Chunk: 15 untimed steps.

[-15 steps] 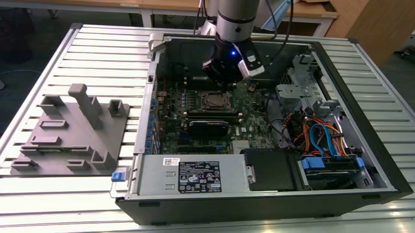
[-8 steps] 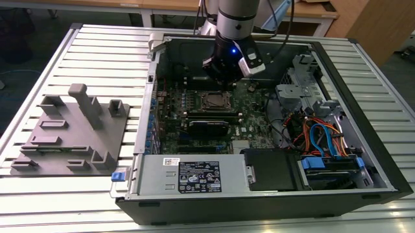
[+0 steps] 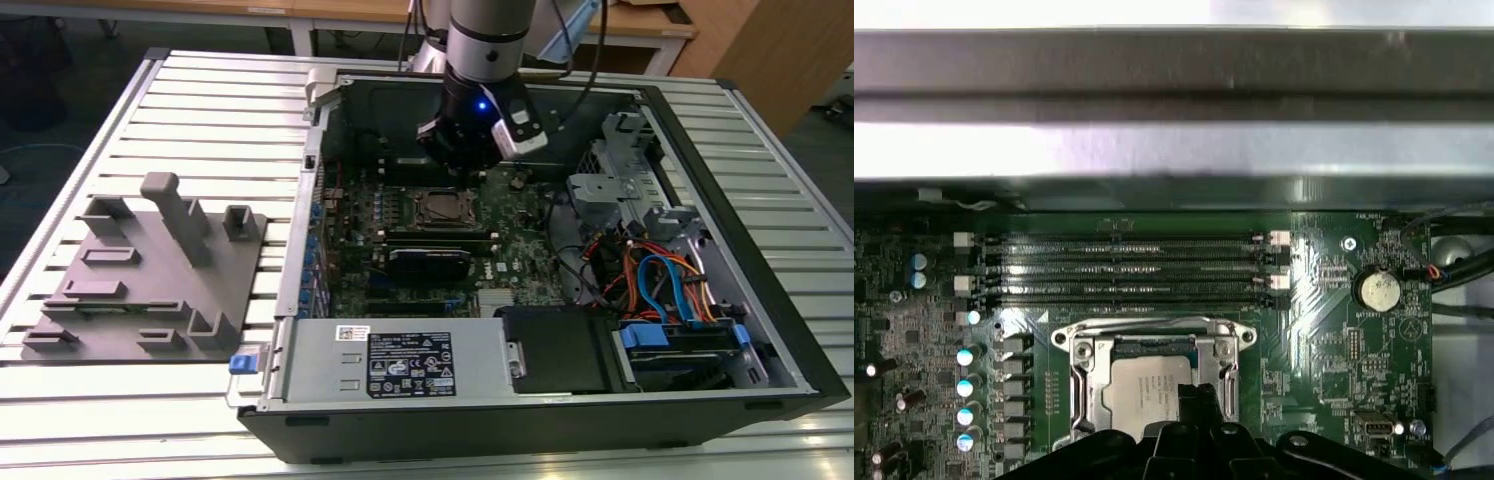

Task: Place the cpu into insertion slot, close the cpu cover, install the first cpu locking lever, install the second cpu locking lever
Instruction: 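Install the second cpu locking lever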

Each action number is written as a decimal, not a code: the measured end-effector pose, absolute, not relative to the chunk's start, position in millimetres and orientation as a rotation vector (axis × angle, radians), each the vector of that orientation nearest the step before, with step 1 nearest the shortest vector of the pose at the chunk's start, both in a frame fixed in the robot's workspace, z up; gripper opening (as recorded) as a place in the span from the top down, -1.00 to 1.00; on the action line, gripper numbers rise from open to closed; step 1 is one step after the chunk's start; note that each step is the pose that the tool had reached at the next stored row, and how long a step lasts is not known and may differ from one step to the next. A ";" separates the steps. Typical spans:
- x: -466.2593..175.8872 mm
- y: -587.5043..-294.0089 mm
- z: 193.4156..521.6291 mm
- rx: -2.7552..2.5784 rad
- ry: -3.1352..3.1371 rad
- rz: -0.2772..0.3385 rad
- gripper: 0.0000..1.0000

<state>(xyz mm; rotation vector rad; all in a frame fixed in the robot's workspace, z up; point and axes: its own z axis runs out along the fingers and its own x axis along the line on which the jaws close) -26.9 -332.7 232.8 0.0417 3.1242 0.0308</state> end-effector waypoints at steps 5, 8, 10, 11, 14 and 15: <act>-26.9 -340.1 232.7 0.042 3.124 0.030 0.80; -27.0 -344.6 232.8 0.042 3.124 0.028 0.80; -27.0 -348.1 232.7 0.042 3.124 0.028 0.80; -26.9 -349.8 232.7 0.042 3.124 0.028 0.80; -26.9 -354.8 232.7 0.043 3.124 0.028 0.80; -26.9 -356.4 232.7 0.043 3.124 0.028 0.80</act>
